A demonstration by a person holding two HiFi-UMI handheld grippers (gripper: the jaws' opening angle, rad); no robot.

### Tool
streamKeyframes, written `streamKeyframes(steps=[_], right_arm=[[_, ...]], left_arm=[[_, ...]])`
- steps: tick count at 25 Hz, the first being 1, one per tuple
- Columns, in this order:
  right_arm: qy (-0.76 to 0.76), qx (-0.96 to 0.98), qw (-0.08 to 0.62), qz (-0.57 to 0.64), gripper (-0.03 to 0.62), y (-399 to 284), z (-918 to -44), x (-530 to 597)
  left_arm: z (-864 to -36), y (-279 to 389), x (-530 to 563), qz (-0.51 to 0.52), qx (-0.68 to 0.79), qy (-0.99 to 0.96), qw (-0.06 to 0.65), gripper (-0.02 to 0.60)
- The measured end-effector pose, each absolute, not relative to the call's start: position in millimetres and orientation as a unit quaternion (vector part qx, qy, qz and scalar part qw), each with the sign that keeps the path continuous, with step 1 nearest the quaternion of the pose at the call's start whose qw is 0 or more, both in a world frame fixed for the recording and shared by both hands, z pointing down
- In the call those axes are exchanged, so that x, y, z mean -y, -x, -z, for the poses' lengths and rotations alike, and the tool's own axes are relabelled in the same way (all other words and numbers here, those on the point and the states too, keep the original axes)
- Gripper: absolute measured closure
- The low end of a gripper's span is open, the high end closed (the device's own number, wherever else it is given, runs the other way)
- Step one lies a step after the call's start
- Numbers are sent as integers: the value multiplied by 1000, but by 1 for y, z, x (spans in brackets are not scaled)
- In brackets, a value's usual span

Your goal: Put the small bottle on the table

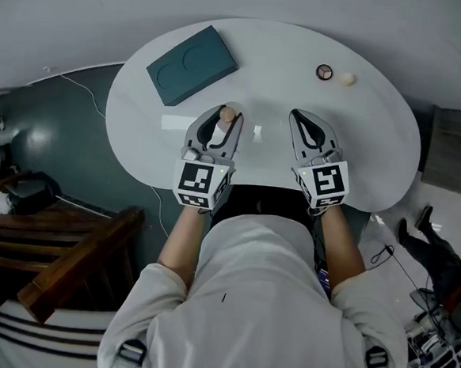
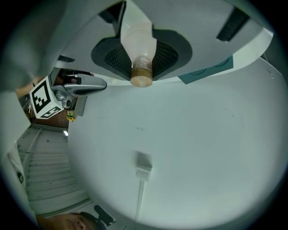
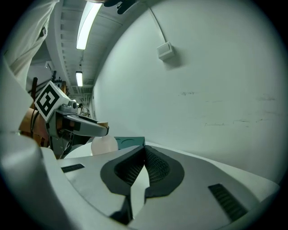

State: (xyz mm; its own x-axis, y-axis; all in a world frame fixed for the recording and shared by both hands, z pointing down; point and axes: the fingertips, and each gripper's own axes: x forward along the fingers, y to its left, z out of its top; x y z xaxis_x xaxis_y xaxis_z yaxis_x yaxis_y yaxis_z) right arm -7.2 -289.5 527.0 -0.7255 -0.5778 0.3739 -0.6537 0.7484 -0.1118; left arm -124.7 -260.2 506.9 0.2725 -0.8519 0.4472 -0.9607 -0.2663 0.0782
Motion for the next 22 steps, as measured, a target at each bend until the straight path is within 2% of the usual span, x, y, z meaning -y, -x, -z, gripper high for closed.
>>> streamKeyframes(steps=[22], right_arm=[[-444, 861, 181, -169, 595, -107, -579, 321]], left_arm=[[-575, -17, 332, -207, 432, -866, 143, 430]])
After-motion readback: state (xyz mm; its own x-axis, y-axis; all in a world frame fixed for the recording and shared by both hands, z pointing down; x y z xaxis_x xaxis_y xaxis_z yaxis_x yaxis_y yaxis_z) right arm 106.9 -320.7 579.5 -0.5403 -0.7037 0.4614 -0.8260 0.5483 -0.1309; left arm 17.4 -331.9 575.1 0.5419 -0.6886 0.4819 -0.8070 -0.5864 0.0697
